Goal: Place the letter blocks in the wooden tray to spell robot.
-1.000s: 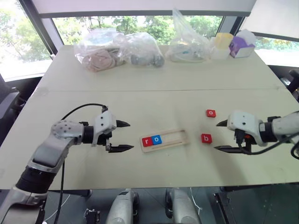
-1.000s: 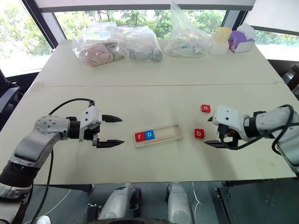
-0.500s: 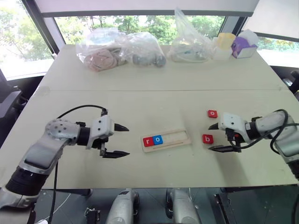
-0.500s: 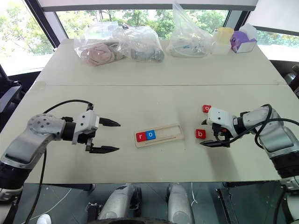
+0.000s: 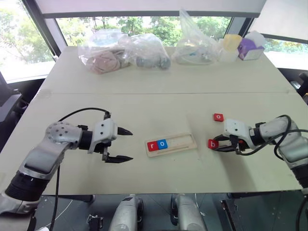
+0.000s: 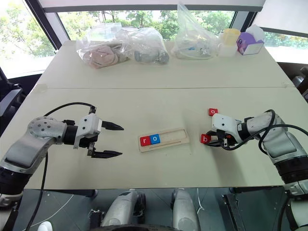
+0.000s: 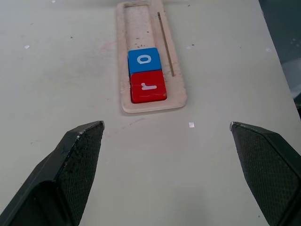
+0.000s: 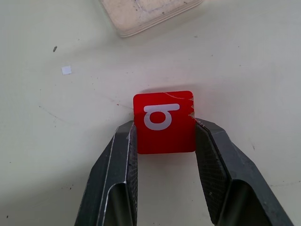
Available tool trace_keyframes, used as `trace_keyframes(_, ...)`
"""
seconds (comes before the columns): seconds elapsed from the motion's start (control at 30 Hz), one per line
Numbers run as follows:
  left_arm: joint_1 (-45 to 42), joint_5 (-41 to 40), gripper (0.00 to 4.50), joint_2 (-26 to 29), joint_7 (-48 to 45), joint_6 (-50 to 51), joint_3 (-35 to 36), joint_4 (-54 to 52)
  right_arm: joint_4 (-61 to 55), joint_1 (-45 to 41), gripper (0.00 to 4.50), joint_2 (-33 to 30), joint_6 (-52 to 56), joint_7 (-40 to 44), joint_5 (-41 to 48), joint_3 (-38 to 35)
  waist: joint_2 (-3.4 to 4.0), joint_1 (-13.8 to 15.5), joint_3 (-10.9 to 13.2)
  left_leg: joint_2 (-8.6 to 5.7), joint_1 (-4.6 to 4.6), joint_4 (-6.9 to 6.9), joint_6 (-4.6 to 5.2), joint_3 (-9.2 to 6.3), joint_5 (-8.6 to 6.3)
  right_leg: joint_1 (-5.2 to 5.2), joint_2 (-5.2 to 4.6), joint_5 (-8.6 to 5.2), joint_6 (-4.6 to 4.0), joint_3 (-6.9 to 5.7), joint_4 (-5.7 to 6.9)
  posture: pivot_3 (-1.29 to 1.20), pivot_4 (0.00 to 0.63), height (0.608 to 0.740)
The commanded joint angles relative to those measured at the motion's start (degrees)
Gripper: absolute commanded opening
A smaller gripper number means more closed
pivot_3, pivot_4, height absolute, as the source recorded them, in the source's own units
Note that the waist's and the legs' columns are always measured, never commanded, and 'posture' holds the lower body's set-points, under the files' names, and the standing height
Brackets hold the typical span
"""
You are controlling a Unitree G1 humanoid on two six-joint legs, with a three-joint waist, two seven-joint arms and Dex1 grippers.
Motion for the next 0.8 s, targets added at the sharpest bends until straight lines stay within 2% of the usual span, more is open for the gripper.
trace_keyframes(0.03, -1.1, 0.1, 4.5, 0.5, 0.0, -1.3, 1.4, -0.7, -4.5, -2.2, 1.12, 0.0, 0.7, -0.1, 0.1, -1.2, 0.0, -0.1, 0.0, 0.0, 0.0, 0.0, 0.0, 0.0, 0.0, 0.0, 0.0, 0.0, 0.0, 0.0, 0.01, 0.0, 0.15, 0.74)
trace_keyframes(0.17, -1.2, 0.1, 4.5, 0.4, -0.2, -1.7, 1.1, -0.4, -12.0, -6.4, 1.12, 0.4, 5.1, 3.0, 2.8, -0.6, 0.05, -0.2, 0.0, 0.02, -0.01, 0.0, -0.02, 0.01, 0.01, -0.08, 0.02, 0.01, 0.01, 0.02, 0.08, 0.0, 0.15, 0.74)
trace_keyframes(0.3, -1.6, 0.3, 4.5, -0.2, 0.0, -2.0, 0.5, -0.2, -15.5, -11.4, 1.12, 3.8, 7.7, 5.2, 3.4, 2.9, 0.04, -0.1, 0.0, 0.05, -0.01, 0.0, -0.03, -0.03, 0.02, -0.07, 0.06, 0.0, 0.0, 0.0, 0.08, 0.0, 0.15, 0.74)
trace_keyframes(0.57, -1.0, 0.1, 4.5, -0.6, 1.3, -1.3, 0.6, -1.5, -12.5, -16.7, 1.12, 10.8, 7.1, 6.7, -0.2, 10.8, 0.03, 0.1, 0.0, 0.01, -0.04, 0.02, -0.03, 0.01, 0.02, -0.05, 0.02, 0.09, 0.15, 0.01, 0.05, 0.0, 0.15, 0.74)
trace_keyframes(0.8, 0.7, -0.3, 4.5, 0.0, 2.6, -0.2, 1.4, -3.7, -8.8, -19.3, 1.12, 14.9, 5.2, 7.1, -2.1, 13.5, 0.03, -0.1, 0.0, 0.01, -0.02, 0.02, -0.05, 0.0, 0.03, -0.07, 0.05, 0.11, 0.18, 0.0, 0.1, 0.0, 0.15, 0.74)
